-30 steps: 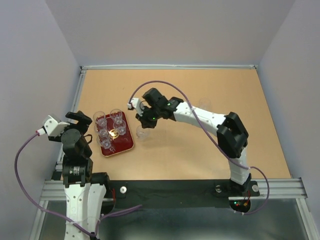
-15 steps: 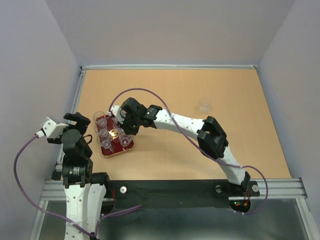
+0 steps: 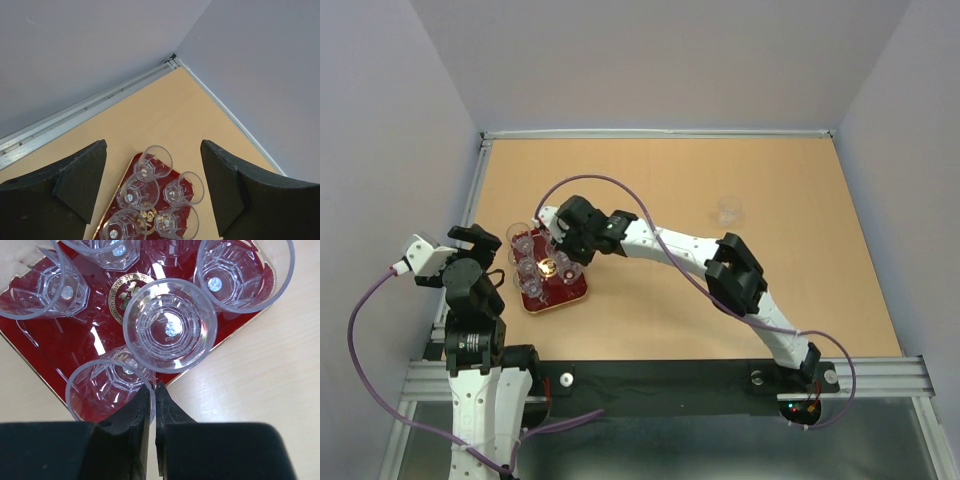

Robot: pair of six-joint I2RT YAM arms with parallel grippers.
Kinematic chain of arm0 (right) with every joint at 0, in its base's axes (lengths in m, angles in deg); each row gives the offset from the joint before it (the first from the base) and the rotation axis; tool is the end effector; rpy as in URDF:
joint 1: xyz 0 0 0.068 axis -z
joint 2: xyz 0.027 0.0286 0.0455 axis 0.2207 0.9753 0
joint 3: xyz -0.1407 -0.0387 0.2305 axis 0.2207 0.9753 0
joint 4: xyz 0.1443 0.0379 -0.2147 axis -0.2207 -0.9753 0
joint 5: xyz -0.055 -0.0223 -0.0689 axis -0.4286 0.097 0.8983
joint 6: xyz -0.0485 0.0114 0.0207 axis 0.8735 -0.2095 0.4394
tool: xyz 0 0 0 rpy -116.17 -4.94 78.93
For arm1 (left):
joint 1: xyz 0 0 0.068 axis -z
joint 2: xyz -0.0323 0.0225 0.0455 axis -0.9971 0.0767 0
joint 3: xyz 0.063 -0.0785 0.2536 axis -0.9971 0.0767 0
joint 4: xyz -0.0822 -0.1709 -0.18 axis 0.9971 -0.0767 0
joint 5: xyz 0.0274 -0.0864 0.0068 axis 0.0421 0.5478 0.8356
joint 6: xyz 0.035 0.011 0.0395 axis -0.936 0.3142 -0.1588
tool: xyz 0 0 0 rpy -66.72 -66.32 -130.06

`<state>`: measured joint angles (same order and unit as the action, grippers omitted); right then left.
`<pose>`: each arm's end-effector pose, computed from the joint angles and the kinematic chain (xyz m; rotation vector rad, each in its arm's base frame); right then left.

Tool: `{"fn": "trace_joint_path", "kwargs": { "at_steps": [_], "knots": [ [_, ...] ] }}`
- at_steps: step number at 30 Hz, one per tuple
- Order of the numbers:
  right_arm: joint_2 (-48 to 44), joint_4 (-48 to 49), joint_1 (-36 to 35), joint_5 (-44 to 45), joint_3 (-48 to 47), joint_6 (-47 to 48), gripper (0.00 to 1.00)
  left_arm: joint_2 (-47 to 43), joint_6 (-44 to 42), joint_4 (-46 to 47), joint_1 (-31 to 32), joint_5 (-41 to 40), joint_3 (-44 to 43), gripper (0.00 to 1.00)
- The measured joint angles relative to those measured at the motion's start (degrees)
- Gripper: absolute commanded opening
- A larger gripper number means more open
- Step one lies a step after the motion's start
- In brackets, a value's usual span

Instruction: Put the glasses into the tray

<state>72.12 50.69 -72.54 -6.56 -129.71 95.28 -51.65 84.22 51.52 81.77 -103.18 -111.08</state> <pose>0.2621 0.4590 0.2252 -1.4501 1.9529 0.5530 0.1010 0.0246 0.3344 -0.8292 1.3177 0.0450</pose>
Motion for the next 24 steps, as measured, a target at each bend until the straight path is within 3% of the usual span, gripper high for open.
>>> {"fn": "trace_joint_path", "kwargs": {
  "at_steps": [18,24],
  "knots": [
    [2.05,0.02,-5.95,3.02,-2.89,-1.97,0.09,-0.04,-0.02,0.0,0.0,0.44,0.0,0.87],
    [2.82,0.26,-5.9,3.67,-3.26,-2.36,0.31,-0.37,-0.02,0.02,0.0,0.66,0.0,0.87]
  ]
}}
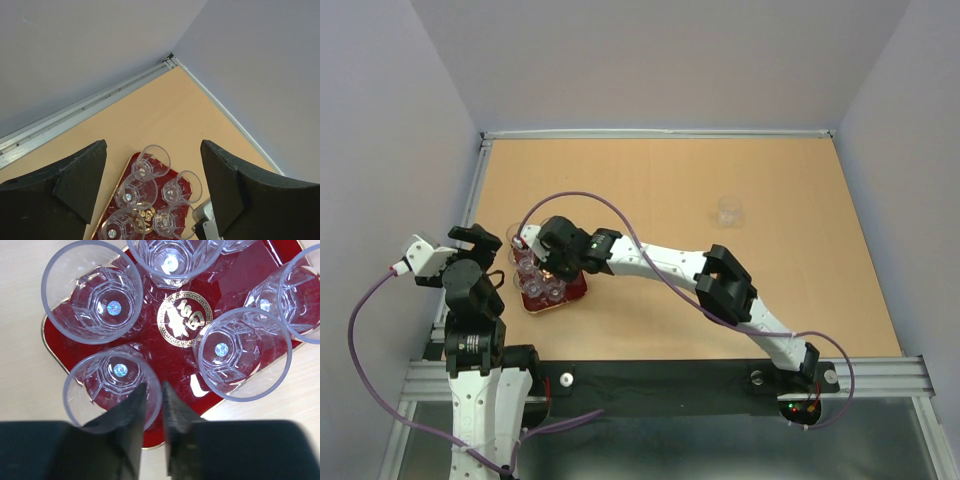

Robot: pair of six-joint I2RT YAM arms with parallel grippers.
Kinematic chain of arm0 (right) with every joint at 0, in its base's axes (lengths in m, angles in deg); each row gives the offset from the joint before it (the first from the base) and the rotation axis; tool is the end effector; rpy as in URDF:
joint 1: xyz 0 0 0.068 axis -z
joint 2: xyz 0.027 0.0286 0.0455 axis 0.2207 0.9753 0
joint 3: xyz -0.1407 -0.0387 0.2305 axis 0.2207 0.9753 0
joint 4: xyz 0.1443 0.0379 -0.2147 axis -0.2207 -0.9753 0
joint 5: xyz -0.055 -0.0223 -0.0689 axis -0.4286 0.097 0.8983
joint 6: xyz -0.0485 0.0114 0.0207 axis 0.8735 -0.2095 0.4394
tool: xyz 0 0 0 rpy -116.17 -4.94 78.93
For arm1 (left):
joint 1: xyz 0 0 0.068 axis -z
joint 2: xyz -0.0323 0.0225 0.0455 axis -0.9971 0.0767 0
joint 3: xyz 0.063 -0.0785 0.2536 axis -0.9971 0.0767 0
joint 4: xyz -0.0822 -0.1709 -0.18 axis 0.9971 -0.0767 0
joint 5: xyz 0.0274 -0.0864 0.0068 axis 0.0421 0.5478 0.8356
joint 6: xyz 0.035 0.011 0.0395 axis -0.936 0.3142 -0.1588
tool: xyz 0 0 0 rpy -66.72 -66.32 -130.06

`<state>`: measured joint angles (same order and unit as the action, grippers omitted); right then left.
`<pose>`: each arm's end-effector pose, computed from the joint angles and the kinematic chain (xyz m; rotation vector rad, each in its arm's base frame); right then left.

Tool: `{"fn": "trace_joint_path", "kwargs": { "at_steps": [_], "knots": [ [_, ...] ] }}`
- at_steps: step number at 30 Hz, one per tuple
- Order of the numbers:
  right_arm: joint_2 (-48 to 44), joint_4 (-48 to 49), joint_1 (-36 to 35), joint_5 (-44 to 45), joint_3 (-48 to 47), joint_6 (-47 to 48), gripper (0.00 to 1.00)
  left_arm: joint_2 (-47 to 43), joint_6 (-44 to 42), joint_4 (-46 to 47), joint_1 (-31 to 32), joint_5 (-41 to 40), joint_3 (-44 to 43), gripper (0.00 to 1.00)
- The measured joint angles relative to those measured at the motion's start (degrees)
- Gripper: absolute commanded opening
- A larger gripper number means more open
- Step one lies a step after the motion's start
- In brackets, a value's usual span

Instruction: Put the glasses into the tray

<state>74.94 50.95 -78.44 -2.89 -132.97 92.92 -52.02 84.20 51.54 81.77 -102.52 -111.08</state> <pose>0.2199 0.4921 0.2188 -1.4805 1.9205 0.5502 0.0998 0.0242 0.3349 -0.8203 1.3161 0.0338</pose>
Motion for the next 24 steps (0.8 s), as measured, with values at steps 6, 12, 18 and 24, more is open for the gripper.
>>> {"fn": "trace_joint_path", "kwargs": {
  "at_steps": [6,12,18,24],
  "knots": [
    [0.11,-0.04,-0.02,1.05,0.0,0.7,0.48,0.0,0.0,0.0,0.0,0.2,0.0,0.87],
    [-0.24,-0.2,-0.02,2.14,0.0,1.6,0.52,0.0,0.0,0.0,0.0,0.37,0.0,0.87],
    [-4.48,-0.59,-0.02,2.56,0.02,3.32,0.56,0.0,-0.02,0.0,0.0,0.42,0.0,0.87],
    [-14.75,0.04,0.13,4.68,4.17,6.1,0.56,0.0,-0.39,0.0,0.0,0.98,0.0,0.88]
  ]
}}
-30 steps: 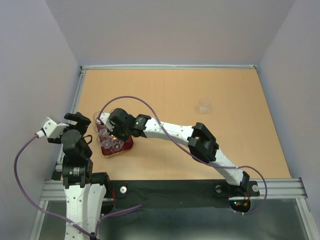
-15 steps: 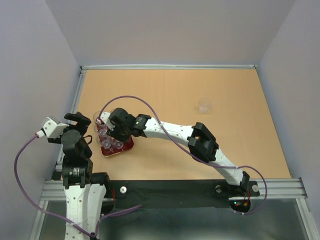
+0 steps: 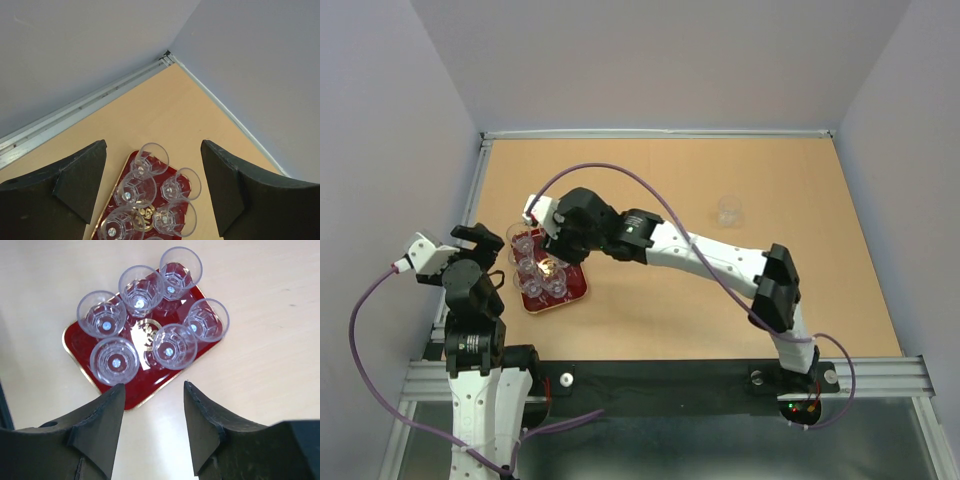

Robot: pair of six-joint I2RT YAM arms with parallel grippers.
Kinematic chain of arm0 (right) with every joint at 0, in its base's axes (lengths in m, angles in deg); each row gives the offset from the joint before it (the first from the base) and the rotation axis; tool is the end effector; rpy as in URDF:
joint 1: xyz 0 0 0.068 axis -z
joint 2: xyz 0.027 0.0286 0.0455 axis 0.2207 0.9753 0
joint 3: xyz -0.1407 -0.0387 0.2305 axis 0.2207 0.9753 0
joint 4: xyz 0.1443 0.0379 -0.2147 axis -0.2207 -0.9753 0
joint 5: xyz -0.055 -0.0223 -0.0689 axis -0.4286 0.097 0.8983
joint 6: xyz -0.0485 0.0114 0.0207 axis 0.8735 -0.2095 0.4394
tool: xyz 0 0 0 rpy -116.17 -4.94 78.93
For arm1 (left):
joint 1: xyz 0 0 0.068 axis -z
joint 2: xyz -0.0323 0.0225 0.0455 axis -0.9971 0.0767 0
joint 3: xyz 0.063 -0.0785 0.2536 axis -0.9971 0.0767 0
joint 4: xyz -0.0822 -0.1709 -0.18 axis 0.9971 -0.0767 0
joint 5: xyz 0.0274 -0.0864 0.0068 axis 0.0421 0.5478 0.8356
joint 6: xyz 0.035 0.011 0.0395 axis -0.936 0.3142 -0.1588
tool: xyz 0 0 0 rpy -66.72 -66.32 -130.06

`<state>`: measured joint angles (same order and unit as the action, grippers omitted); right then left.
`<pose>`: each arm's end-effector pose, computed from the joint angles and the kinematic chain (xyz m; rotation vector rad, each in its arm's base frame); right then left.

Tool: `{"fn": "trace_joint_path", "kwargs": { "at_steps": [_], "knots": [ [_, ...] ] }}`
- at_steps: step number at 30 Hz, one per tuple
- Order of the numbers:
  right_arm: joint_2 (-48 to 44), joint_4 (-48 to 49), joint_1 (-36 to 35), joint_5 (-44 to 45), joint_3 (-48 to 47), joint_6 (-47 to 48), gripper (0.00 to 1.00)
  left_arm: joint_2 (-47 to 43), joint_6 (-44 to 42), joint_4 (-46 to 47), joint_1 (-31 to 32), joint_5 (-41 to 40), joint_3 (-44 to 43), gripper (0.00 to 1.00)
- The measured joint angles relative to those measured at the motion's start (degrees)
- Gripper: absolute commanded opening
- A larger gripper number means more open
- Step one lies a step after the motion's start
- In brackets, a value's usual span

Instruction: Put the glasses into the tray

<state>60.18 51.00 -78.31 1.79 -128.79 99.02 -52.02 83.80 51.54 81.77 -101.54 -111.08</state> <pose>0.2054 0.4502 0.3229 -1.4092 1.7047 0.4865 0.1002 0.0236 0.3349 -0.8040 1.3258 0.0260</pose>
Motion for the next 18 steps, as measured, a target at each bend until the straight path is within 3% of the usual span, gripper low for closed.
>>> {"fn": "trace_joint_path", "kwargs": {
  "at_steps": [8,14,18],
  "knots": [
    [-13.18,1.05,6.73,-0.31,13.64,3.34,0.56,-0.31,-4.35,1.7,0.02,7.56,0.0,0.88],
    [-20.13,1.66,21.57,-1.4,25.77,3.65,0.56,-0.33,-7.17,3.41,0.02,13.62,0.0,0.88],
    [-25.05,2.29,35.67,-3.58,30.97,2.16,0.56,-0.57,-8.28,4.46,0.0,16.44,0.0,0.88]
  ]
}}
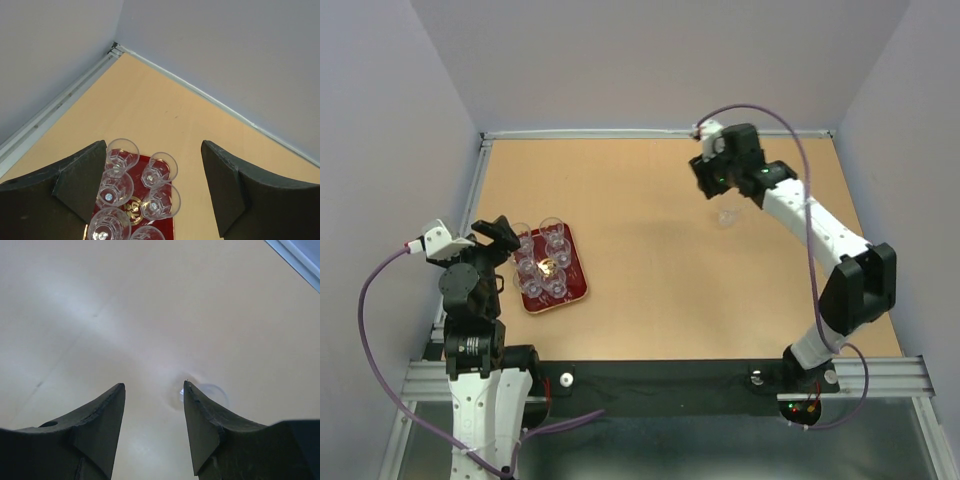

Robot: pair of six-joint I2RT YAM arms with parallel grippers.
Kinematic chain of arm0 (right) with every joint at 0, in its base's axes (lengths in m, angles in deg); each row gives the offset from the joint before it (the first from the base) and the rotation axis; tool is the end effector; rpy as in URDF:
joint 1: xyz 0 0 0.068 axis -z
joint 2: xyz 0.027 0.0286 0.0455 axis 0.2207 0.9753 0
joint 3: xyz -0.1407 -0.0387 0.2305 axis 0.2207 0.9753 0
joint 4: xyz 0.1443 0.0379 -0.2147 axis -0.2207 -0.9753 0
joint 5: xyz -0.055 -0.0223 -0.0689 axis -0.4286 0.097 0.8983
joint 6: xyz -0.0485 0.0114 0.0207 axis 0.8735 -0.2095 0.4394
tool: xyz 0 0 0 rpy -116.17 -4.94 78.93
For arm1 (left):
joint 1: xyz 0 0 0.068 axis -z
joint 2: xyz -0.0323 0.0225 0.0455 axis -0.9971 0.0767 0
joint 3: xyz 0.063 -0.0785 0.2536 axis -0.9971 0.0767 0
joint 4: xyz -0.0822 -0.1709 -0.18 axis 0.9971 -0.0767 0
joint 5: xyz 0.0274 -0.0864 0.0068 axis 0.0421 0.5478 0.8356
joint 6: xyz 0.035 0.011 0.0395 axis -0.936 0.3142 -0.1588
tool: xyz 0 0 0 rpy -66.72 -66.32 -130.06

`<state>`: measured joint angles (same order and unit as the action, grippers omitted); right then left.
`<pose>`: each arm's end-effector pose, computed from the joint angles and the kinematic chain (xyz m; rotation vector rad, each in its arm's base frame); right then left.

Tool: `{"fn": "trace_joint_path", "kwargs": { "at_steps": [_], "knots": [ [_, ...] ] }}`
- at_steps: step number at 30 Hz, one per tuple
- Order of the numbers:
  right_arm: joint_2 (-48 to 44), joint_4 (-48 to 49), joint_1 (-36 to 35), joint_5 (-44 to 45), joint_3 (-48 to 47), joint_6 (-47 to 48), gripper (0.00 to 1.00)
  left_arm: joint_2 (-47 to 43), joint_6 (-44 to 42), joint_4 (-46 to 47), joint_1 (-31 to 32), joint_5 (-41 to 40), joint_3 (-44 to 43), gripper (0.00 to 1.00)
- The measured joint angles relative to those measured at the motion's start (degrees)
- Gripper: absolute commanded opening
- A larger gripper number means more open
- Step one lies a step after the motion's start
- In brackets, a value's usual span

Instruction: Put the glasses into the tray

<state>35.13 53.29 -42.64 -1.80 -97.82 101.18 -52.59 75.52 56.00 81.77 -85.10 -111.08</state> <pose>0.3334 0.1934 0.3277 -0.9005 2.0493 0.1765 0.1015 0.0142 0.3443 -0.4824 1.3813 -0.0981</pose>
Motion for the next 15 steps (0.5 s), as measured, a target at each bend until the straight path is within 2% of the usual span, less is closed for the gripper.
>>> {"fn": "trace_joint_path", "kwargs": {
  "at_steps": [5,8,12,15],
  "knots": [
    [-5.18,1.22,17.49,-5.05,2.82,-4.63,0.56,-0.2,-1.03,0.68,0.0,2.56,0.02,0.88],
    [-6.23,2.43,25.27,-7.45,3.89,-6.69,0.56,-0.2,-1.4,0.72,0.02,3.54,0.02,0.88],
    [-5.99,2.86,30.45,-11.89,6.73,-9.31,0.56,-0.17,-1.66,0.74,0.02,4.52,0.02,0.88],
    [-5.16,2.86,31.12,-15.39,8.48,-10.45,0.56,-0.17,-1.79,0.74,0.02,4.83,0.02,0.88]
  ]
}}
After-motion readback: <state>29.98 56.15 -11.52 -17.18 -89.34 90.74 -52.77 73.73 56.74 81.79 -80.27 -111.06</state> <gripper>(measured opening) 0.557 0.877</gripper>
